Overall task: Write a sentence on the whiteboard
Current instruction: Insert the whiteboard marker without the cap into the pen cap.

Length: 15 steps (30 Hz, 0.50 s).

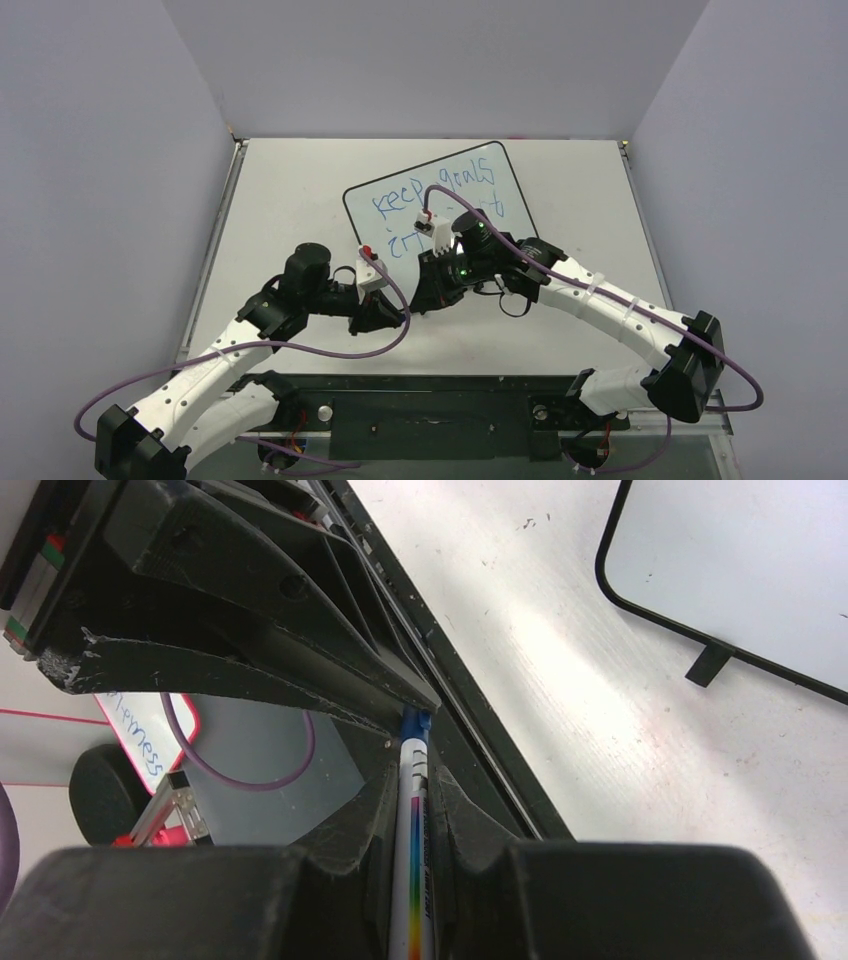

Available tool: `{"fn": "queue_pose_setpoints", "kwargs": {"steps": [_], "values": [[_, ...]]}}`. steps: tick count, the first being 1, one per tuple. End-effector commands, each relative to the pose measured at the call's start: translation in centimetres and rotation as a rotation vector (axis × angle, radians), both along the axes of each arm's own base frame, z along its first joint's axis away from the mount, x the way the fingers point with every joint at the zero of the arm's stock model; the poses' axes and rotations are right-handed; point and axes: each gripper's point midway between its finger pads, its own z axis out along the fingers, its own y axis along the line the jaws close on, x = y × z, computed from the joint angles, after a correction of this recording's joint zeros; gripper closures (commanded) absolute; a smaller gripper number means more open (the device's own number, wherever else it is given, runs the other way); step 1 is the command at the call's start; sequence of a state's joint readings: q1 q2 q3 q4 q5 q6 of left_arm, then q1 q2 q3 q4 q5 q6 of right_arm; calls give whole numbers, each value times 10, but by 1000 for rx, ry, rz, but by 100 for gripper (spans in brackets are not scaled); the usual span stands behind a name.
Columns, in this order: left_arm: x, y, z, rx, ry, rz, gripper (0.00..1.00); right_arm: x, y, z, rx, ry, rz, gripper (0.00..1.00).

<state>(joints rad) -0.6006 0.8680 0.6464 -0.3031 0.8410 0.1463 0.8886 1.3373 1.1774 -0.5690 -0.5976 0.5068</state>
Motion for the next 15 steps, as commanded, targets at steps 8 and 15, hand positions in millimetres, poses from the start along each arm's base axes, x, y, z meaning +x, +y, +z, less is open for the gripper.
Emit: {"fn": "queue_pose_setpoints", "kwargs": {"steps": [8,15], "values": [[24,-13,59,-133,-225,26,65,25,-39,-3,-22,-68,-112,100],[42,-7,66,-150,-247,159,59,49,-77,-7,-102,-114,-274,100]]}}
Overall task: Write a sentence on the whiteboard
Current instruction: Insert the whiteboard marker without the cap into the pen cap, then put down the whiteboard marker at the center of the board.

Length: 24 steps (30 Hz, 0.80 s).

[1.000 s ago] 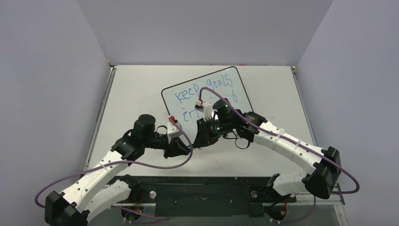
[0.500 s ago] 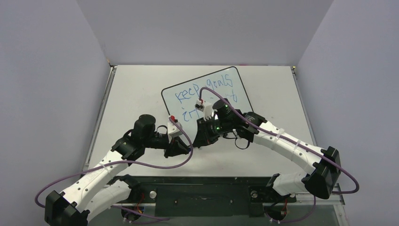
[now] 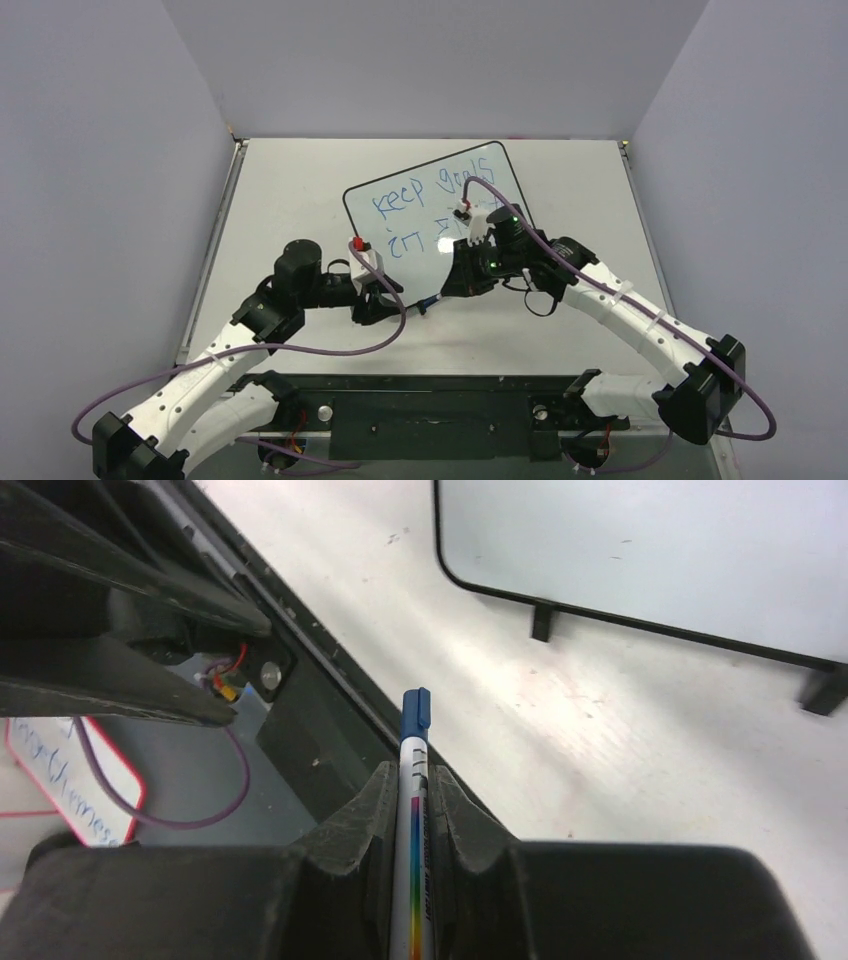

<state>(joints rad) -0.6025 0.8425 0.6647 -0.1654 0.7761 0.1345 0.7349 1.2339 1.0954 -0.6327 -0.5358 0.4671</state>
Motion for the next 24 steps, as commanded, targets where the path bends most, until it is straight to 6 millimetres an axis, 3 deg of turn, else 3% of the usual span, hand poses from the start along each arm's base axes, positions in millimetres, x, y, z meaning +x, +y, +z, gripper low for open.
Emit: {"fn": "queue_pose_setpoints", "kwargs": {"steps": [1,5,8,12,18,24], "values": [[21,1,38,-86,-105,116,58,23,-33,5,-73,-108,-153,100],[33,10,43,-112,-123,227,55,45,-66,-3,-168,-161,-335,100],[47,21,44,-110,-141,337,54,69,-107,-7,-279,-242,-550,100],[70,39,53,-147,-148,527,55,84,-161,-2,-387,-339,-808,100],[88,56,57,-170,-97,695,54,87,-234,-7,-482,-404,-1140,100],[102,72,53,-136,-54,833,51,80,-276,-24,-534,-432,-1362,100]]}}
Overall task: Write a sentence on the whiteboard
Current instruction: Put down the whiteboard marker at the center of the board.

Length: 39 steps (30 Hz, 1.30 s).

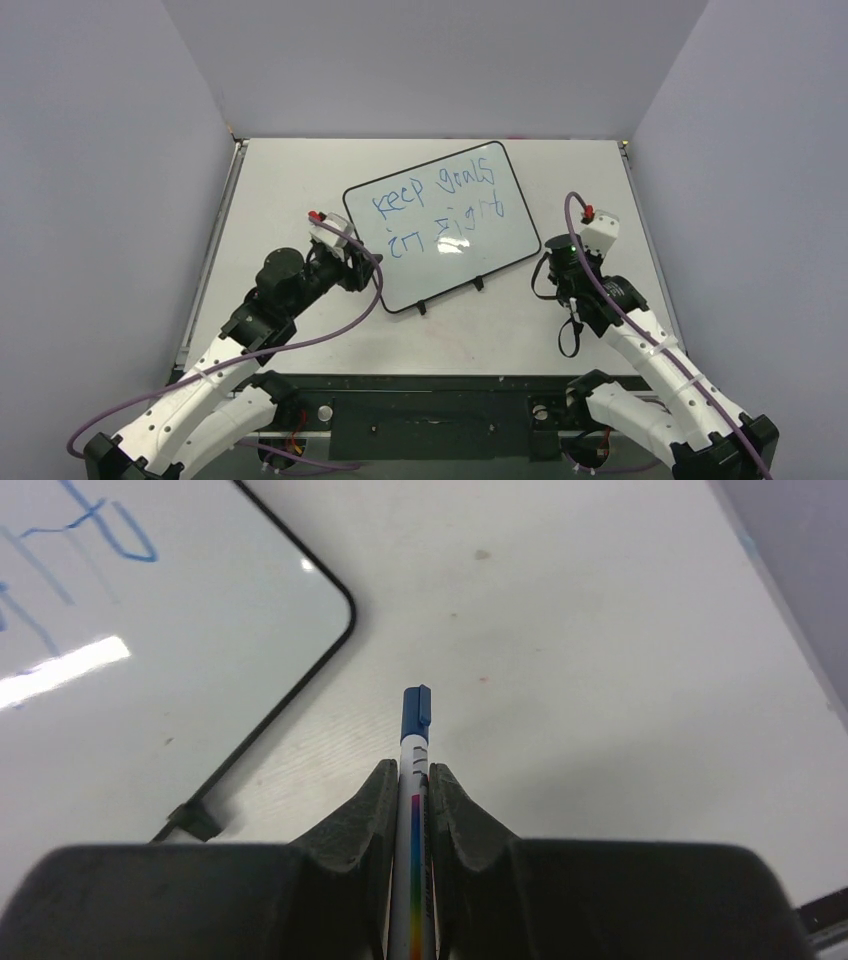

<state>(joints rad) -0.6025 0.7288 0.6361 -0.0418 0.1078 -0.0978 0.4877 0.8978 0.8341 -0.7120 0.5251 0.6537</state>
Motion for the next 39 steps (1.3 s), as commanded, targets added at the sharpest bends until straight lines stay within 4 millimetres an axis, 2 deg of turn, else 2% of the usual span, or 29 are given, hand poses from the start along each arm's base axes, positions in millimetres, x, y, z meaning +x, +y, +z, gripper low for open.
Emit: {"fn": "queue_pose_setpoints", "kwargs": {"steps": [1,6,10,14,19,24,28,30,35,38,39], "values": [[18,19,21,-42,-4,162,50,1,-43,2,-63,-114,-246,100],[24,30,19,-32,36,243,47,5,-52,-24,-50,-141,-307,100],[26,35,19,-28,41,276,47,12,-47,-43,-12,-119,-287,100],[25,36,18,-25,42,278,47,16,-39,-58,22,-78,-259,95],[25,37,18,-14,40,277,47,18,-31,-69,43,-35,-216,80],[25,37,18,-9,39,277,47,19,-26,-75,66,-6,-186,55],[25,37,16,-5,39,277,47,21,-18,-74,91,-4,-141,37],[26,37,16,-1,39,278,47,22,-16,-70,96,-11,-128,31],[26,38,17,13,27,276,47,26,-8,-54,114,-45,-72,26],[25,40,20,21,14,276,46,31,10,-38,161,-85,39,25],[25,40,20,22,12,274,45,33,22,-28,202,-117,101,25]]}}
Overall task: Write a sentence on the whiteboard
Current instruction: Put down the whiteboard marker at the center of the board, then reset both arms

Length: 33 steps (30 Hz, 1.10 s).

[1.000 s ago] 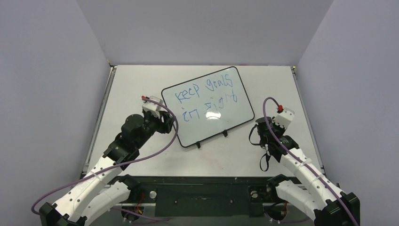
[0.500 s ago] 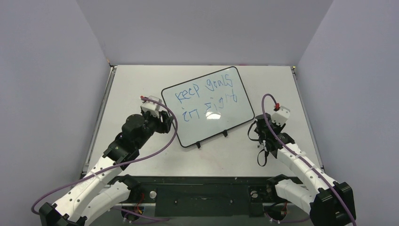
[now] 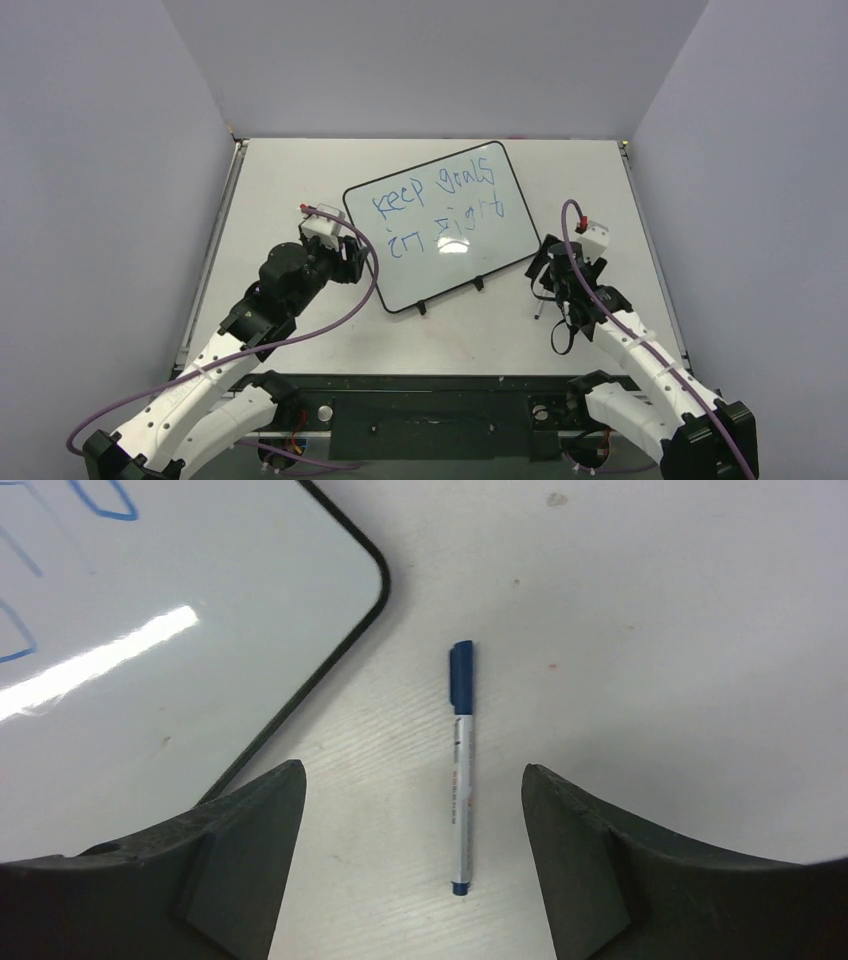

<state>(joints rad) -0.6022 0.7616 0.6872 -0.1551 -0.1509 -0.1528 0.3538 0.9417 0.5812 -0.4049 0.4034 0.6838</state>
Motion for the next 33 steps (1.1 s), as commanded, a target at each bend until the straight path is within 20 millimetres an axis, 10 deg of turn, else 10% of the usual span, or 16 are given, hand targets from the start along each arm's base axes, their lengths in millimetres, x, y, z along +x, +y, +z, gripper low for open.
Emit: {"fn": "queue_pose_setpoints", "kwargs": {"steps": [1,17,33], "values": [[3,5,35,-23,-82,12,43,19,36,49,99,-166,196,25],[-1,21,47,-127,-228,25,6,13,84,216,356,-741,429,20],[-12,65,78,-145,-414,174,3,-17,66,203,364,-798,402,16]]}}
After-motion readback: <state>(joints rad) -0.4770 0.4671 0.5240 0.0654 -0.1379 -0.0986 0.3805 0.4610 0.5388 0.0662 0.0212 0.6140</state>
